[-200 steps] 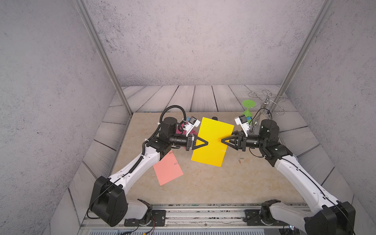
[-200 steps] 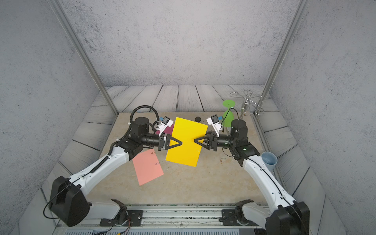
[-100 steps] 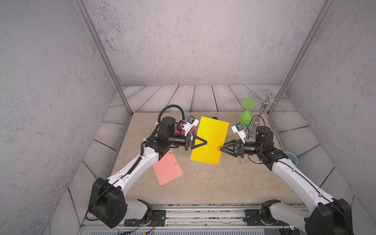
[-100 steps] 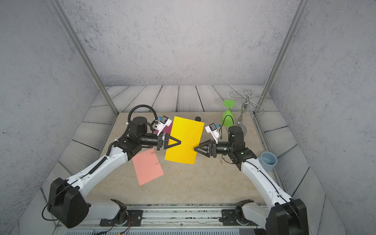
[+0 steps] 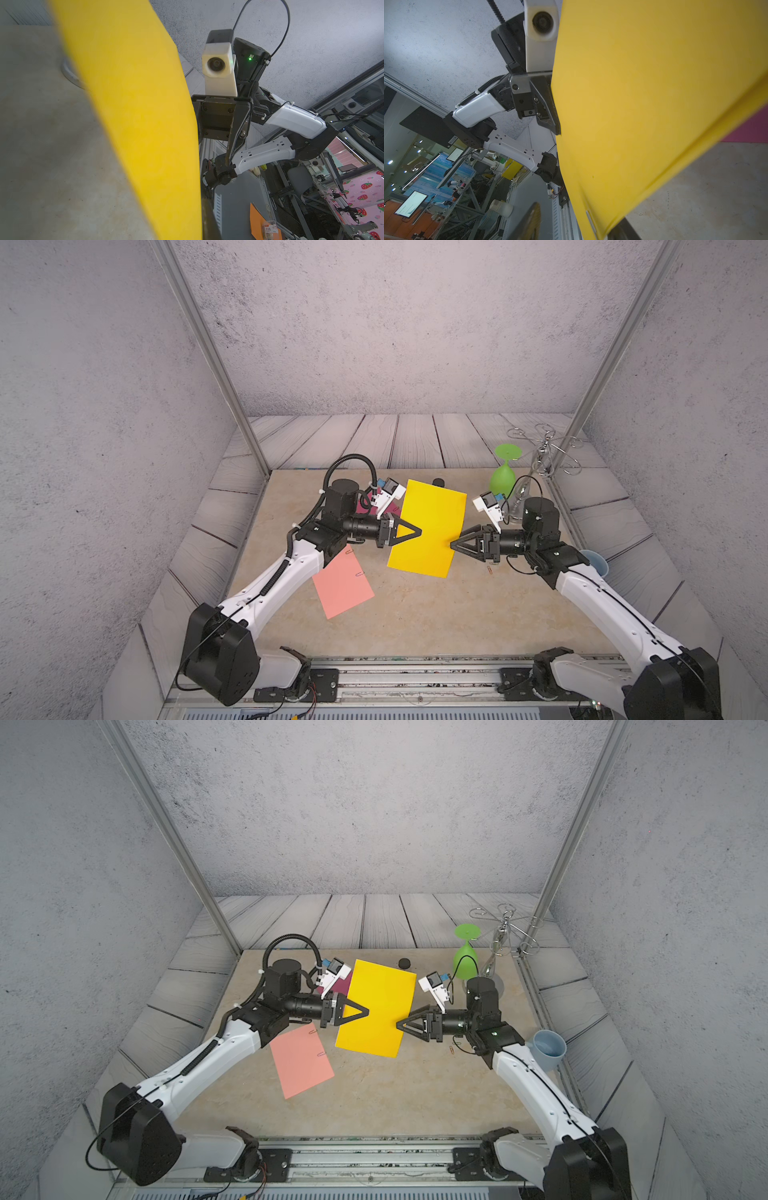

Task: Unclip the paperclips from the documents
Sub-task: Remove the paper clip from the document.

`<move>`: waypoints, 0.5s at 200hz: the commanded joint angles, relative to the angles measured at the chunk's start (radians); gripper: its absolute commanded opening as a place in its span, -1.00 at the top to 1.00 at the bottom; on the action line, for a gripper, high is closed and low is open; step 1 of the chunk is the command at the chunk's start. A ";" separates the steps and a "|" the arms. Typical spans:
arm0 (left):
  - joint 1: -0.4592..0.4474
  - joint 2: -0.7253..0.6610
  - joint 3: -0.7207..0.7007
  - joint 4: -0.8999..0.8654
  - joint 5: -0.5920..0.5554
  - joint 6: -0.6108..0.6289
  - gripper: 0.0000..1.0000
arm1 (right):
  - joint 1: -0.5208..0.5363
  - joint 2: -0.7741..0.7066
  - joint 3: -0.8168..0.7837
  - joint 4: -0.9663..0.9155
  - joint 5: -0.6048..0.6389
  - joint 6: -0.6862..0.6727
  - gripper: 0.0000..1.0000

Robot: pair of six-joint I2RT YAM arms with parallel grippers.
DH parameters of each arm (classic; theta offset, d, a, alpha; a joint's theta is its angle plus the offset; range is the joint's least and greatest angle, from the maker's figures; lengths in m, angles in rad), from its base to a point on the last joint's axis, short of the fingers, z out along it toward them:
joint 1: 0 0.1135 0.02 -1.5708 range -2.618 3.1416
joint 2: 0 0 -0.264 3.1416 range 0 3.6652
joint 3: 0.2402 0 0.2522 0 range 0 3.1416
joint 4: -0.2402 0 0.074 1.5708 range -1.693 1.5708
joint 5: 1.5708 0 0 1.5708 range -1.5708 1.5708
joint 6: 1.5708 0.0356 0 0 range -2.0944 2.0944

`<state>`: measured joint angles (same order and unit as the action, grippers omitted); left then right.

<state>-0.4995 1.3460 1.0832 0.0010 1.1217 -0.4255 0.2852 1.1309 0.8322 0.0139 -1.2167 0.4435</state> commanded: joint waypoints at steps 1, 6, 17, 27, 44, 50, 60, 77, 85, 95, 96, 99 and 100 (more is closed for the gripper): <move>0.007 -0.025 0.036 0.015 0.015 0.005 1.00 | 0.011 0.037 -0.028 0.089 -0.020 0.044 -0.04; 0.006 -0.025 0.037 0.016 0.018 0.003 1.00 | 0.015 0.043 -0.029 0.110 -0.024 0.057 -0.04; 0.006 -0.024 0.040 0.014 0.020 0.003 1.00 | 0.025 0.052 -0.026 0.138 -0.027 0.075 -0.04; 0.006 -0.022 0.041 0.009 0.018 0.007 1.00 | 0.031 0.050 -0.022 0.150 -0.027 0.081 -0.03; 0.006 -0.020 0.037 -0.006 0.013 0.020 1.00 | 0.034 0.035 -0.018 0.152 -0.026 0.083 0.02; 0.006 -0.019 0.037 -0.011 0.013 0.023 1.00 | 0.032 0.028 -0.016 0.146 -0.026 0.079 0.05; 0.006 -0.021 0.032 -0.013 0.012 0.026 1.00 | 0.032 0.021 -0.014 0.137 -0.030 0.074 0.11; 0.007 -0.022 0.033 -0.020 0.007 0.033 1.00 | 0.033 0.011 -0.010 0.114 -0.036 0.063 0.25; 0.007 -0.022 0.033 -0.022 0.003 0.035 1.00 | 0.032 0.009 -0.009 0.106 -0.038 0.058 0.32; 0.009 -0.023 0.032 -0.021 0.003 0.036 1.00 | 0.033 0.006 -0.008 0.094 -0.039 0.051 0.39; 0.009 -0.023 0.033 -0.022 0.003 0.037 1.00 | 0.033 0.006 -0.008 0.093 -0.040 0.051 0.40; 0.011 -0.022 0.033 -0.022 0.003 0.036 1.00 | 0.033 0.006 -0.007 0.090 -0.040 0.049 0.41; 0.011 -0.022 0.033 -0.022 0.004 0.036 1.00 | 0.032 0.006 -0.007 0.090 -0.040 0.048 0.42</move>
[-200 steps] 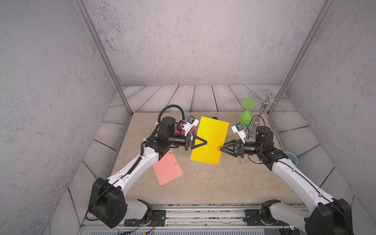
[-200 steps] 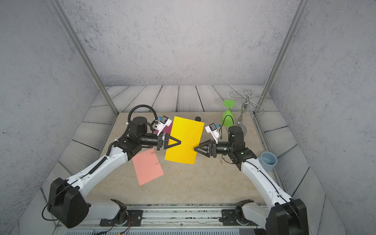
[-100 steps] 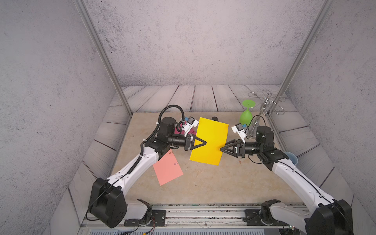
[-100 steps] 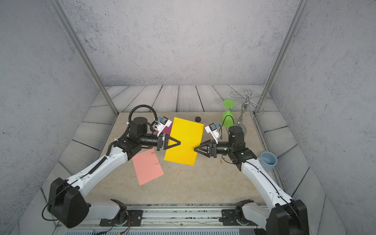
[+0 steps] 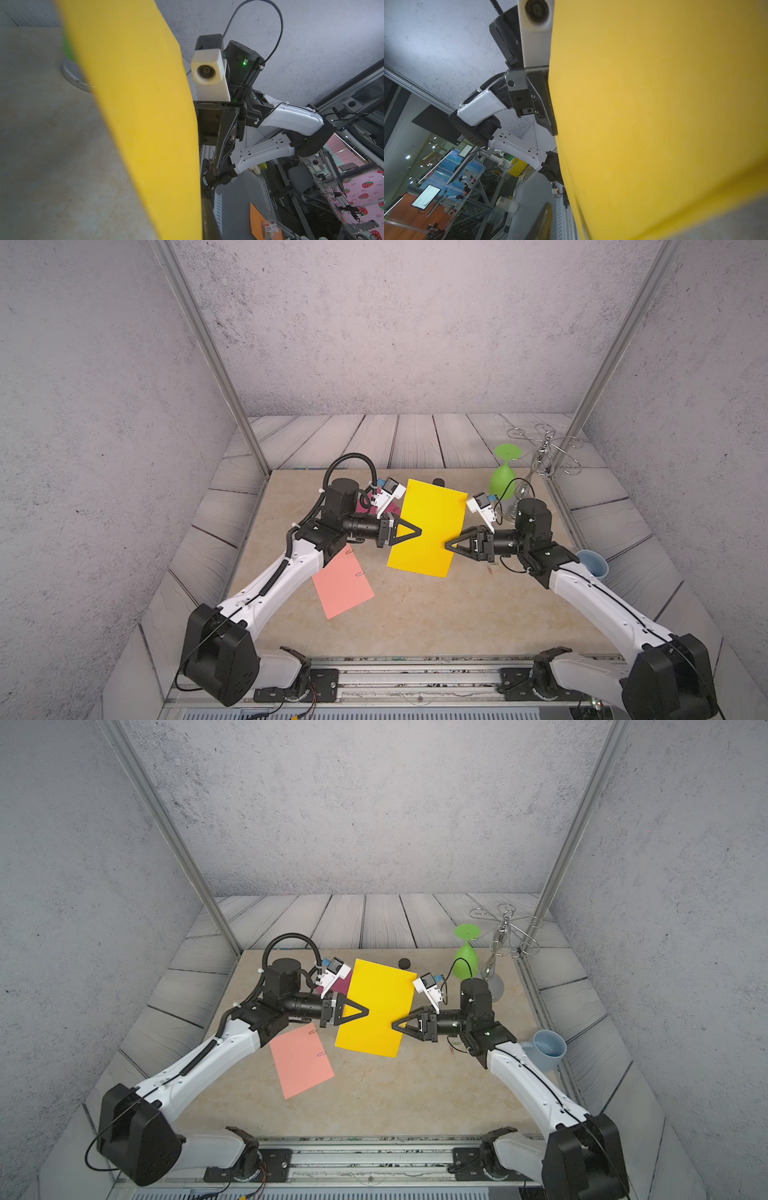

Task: Unclip the paperclips from the documents
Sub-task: Remove the paper clip from the document.

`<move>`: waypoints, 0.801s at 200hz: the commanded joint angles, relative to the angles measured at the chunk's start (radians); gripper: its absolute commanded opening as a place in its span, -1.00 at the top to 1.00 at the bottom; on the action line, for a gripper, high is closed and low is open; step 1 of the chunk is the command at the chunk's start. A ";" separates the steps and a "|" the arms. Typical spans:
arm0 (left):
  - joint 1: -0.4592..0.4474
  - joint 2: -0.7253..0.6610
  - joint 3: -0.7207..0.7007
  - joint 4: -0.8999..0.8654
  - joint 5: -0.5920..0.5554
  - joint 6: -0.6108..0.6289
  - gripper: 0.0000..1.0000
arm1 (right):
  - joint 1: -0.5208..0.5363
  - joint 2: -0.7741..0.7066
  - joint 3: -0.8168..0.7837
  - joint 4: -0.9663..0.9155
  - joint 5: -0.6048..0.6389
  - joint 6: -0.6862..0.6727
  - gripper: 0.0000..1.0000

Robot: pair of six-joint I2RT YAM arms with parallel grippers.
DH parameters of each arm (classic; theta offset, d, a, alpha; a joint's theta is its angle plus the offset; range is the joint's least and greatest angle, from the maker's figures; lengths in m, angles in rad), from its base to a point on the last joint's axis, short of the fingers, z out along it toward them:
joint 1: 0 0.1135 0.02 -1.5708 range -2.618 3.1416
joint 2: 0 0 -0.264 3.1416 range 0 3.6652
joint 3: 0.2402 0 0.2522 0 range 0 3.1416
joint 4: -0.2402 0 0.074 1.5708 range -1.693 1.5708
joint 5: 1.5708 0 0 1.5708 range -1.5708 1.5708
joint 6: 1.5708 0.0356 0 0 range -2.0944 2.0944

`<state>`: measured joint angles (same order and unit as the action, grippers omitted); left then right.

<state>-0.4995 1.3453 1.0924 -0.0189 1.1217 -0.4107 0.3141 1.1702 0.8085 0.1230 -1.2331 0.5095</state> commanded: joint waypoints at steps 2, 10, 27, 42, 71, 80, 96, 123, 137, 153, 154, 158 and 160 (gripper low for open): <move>0.010 -0.022 0.024 -0.003 0.004 0.022 1.00 | 0.003 -0.033 0.017 -0.021 -0.024 -0.019 0.43; 0.012 -0.023 0.024 -0.004 0.004 0.022 1.00 | 0.003 -0.033 0.018 -0.032 -0.025 -0.024 0.47; 0.016 -0.026 0.021 -0.007 0.005 0.023 1.00 | 0.003 -0.034 0.016 -0.039 -0.025 -0.030 0.53; 0.020 -0.031 0.021 -0.013 0.005 0.028 1.00 | 0.003 -0.037 0.016 -0.047 -0.023 -0.033 0.56; 0.026 -0.043 0.013 -0.021 0.006 0.034 1.00 | 0.003 -0.042 0.018 -0.070 -0.020 -0.049 0.64; 0.027 -0.044 0.011 -0.024 0.007 0.035 1.00 | 0.003 -0.043 0.019 -0.072 -0.020 -0.049 0.66; 0.027 -0.047 0.009 -0.026 0.008 0.038 1.00 | 0.004 -0.043 0.020 -0.071 -0.018 -0.048 0.68; 0.027 -0.047 0.007 -0.028 0.009 0.038 1.00 | 0.003 -0.043 0.029 -0.070 -0.017 -0.043 0.69; 0.027 -0.048 0.008 -0.030 0.009 0.042 1.00 | 0.003 -0.043 0.031 -0.069 -0.016 -0.042 0.68; 0.027 -0.048 0.006 -0.032 0.010 0.043 1.00 | 0.003 -0.043 0.033 -0.070 -0.016 -0.039 0.65; 0.028 -0.048 0.006 -0.032 0.009 0.044 1.00 | 0.003 -0.043 0.032 -0.070 -0.016 -0.039 0.65; 0.028 -0.048 0.006 -0.031 0.009 0.044 1.00 | 0.003 -0.042 0.033 -0.070 -0.016 -0.039 0.65; 0.028 -0.048 0.006 -0.032 0.009 0.044 1.00 | 0.003 -0.042 0.033 -0.070 -0.016 -0.039 0.65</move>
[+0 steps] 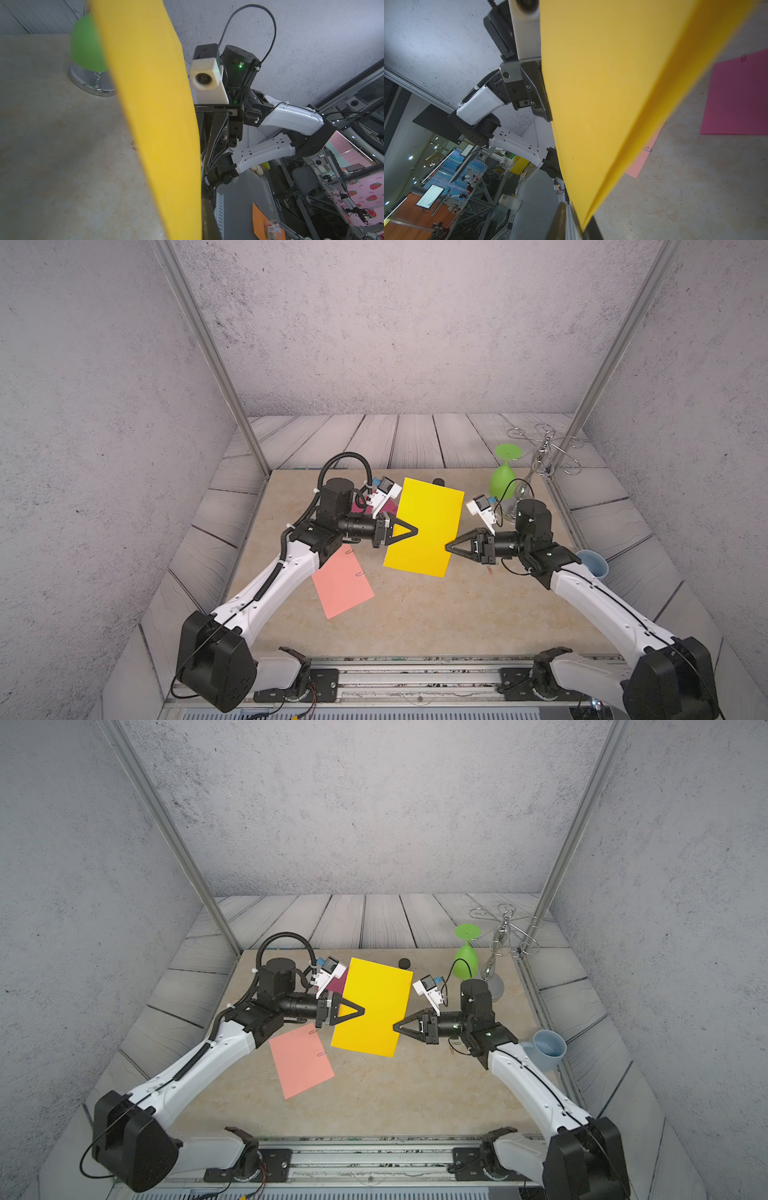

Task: Unclip the paperclips from the documents
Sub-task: Remove the paper clip from the document.

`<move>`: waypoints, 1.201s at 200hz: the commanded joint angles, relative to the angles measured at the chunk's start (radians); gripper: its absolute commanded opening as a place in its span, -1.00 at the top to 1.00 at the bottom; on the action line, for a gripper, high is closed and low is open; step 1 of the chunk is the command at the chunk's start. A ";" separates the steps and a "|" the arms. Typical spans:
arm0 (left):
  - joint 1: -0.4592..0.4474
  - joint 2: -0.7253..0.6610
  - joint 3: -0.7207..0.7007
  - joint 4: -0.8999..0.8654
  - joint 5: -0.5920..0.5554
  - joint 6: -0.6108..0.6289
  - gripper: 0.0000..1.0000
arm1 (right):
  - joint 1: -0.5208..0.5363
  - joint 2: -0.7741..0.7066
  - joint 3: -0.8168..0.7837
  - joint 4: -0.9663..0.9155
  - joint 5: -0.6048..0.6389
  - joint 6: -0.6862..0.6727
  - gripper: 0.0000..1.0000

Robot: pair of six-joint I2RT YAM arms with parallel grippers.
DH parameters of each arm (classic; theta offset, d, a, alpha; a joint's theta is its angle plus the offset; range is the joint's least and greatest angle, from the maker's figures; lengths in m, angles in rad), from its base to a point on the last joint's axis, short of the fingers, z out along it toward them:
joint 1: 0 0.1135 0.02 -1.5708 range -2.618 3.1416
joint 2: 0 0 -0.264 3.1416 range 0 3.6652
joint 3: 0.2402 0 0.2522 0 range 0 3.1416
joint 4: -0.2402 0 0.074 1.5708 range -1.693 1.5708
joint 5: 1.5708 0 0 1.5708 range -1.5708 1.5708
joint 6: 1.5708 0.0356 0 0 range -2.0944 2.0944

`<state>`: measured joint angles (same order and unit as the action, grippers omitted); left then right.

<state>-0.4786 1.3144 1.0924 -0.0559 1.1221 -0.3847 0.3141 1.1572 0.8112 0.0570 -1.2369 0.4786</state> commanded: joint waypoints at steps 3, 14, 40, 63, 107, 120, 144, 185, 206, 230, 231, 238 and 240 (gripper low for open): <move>0.008 -0.017 0.005 0.005 0.009 0.018 1.00 | 0.003 -0.029 0.030 -0.003 -0.012 -0.006 0.65; 0.008 -0.017 0.004 0.005 0.009 0.018 1.00 | 0.003 -0.030 0.031 -0.004 -0.013 -0.006 0.65; 0.008 -0.020 0.001 0.004 0.008 0.020 1.00 | 0.003 -0.031 0.027 -0.007 -0.009 -0.007 0.69; 0.008 -0.021 0.000 -0.001 0.008 0.024 1.00 | 0.003 -0.031 0.026 -0.012 -0.006 -0.009 0.76; 0.010 -0.027 -0.005 -0.014 0.006 0.036 1.00 | 0.003 -0.033 0.028 -0.013 -0.001 -0.009 0.84; 0.010 -0.030 -0.008 -0.014 0.006 0.035 1.00 | 0.003 -0.033 0.026 -0.013 -0.001 -0.009 0.86; 0.009 -0.035 -0.009 -0.018 0.004 0.037 1.00 | 0.003 -0.033 0.023 -0.014 -0.001 -0.008 0.86; 0.012 -0.043 -0.008 -0.022 -0.001 0.041 1.00 | 0.003 -0.033 0.020 -0.014 -0.001 -0.008 0.85; 0.015 -0.046 -0.005 -0.025 0.000 0.044 1.00 | 0.002 -0.031 0.019 -0.015 -0.001 -0.009 0.85; 0.015 -0.050 -0.005 -0.027 -0.001 0.046 1.00 | 0.003 -0.031 0.016 -0.016 -0.001 -0.009 0.84; 0.015 -0.050 -0.006 -0.027 -0.002 0.046 1.00 | 0.003 -0.030 0.017 -0.016 -0.001 -0.010 0.84; 0.015 -0.052 -0.005 -0.028 -0.002 0.047 1.00 | 0.003 -0.031 0.017 -0.018 -0.001 -0.011 0.85; 0.015 -0.051 -0.005 -0.028 -0.002 0.047 1.00 | 0.003 -0.030 0.017 -0.019 -0.001 -0.012 0.85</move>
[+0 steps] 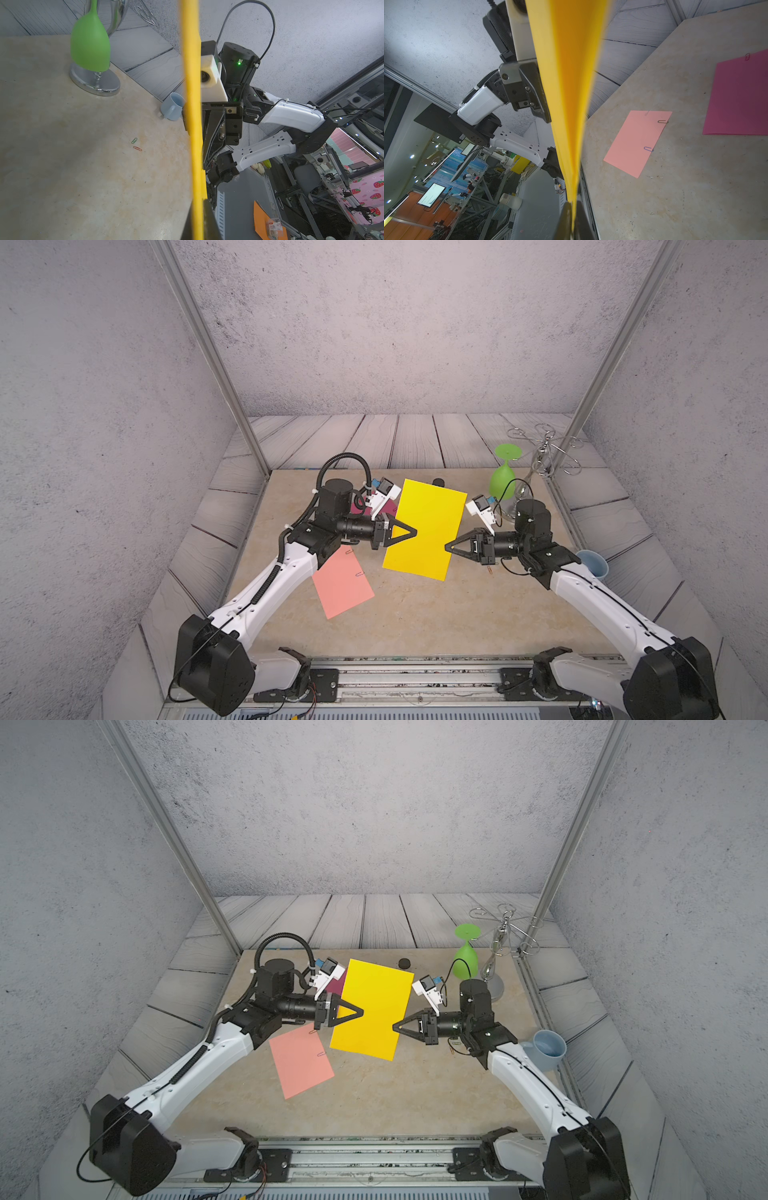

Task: Unclip the paperclips from the documents
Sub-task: Remove the paper clip from the document.

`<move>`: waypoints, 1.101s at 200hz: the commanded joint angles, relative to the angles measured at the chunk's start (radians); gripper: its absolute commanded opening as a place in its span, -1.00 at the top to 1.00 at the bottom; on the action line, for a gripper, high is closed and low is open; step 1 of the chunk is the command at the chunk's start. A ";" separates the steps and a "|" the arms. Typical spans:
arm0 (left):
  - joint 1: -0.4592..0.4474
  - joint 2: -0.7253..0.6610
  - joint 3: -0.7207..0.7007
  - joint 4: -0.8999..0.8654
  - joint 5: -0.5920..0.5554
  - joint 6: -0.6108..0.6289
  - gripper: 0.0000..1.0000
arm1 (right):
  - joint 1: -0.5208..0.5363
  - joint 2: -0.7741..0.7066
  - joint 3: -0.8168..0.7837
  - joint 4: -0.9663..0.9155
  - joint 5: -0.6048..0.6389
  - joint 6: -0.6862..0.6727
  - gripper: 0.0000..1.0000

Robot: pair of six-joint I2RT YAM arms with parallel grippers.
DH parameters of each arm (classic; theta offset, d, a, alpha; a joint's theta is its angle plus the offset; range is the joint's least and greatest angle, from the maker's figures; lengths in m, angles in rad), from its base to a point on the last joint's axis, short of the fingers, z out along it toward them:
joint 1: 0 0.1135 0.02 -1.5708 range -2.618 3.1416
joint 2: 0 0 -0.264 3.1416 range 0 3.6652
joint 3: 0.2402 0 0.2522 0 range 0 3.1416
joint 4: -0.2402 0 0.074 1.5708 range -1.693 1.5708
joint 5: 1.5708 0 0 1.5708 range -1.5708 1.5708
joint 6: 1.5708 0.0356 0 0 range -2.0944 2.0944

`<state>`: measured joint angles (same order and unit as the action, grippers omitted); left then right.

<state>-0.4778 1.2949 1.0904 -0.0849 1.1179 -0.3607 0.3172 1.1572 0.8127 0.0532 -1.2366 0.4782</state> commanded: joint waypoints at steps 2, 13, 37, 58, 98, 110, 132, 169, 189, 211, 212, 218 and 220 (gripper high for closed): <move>0.016 -0.032 -0.003 0.000 0.002 0.022 1.00 | -0.001 -0.031 0.014 -0.015 -0.001 -0.012 0.85; 0.016 -0.032 -0.003 0.001 0.003 0.023 1.00 | 0.000 -0.031 0.016 -0.018 -0.002 -0.013 0.85; 0.016 -0.033 0.000 -0.001 0.003 0.024 1.00 | -0.002 -0.031 0.016 -0.027 -0.003 -0.021 0.84; 0.018 -0.034 0.001 -0.003 0.003 0.026 1.00 | -0.001 -0.029 0.020 -0.037 -0.002 -0.029 0.84; 0.018 -0.040 0.001 -0.012 0.002 0.031 1.00 | -0.001 -0.028 0.022 -0.049 -0.001 -0.036 0.83; 0.018 -0.041 0.002 -0.014 0.003 0.034 1.00 | -0.002 -0.028 0.020 -0.049 -0.001 -0.036 0.83; 0.020 -0.044 0.002 -0.017 0.003 0.034 1.00 | -0.002 -0.029 0.025 -0.049 -0.001 -0.036 0.84; 0.019 -0.048 0.003 -0.020 0.000 0.037 1.00 | -0.001 -0.030 0.025 -0.051 0.000 -0.037 0.86; 0.021 -0.049 0.006 -0.021 -0.001 0.039 1.00 | -0.001 -0.029 0.022 -0.056 0.000 -0.042 0.86; 0.022 -0.048 0.011 -0.023 -0.001 0.039 1.00 | -0.003 -0.030 0.026 -0.069 0.002 -0.050 0.86; 0.022 -0.049 0.011 -0.023 0.000 0.039 1.00 | -0.003 -0.030 0.026 -0.069 0.002 -0.051 0.86; 0.022 -0.048 0.012 -0.023 0.000 0.039 1.00 | -0.004 -0.029 0.027 -0.071 0.001 -0.052 0.86; 0.023 -0.047 0.012 -0.023 0.000 0.041 1.00 | -0.003 -0.029 0.027 -0.071 0.001 -0.053 0.86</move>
<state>-0.4709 1.2758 1.0904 -0.1177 1.1130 -0.3389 0.3180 1.1572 0.8131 0.0124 -1.2366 0.4515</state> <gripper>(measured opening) 0.059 0.070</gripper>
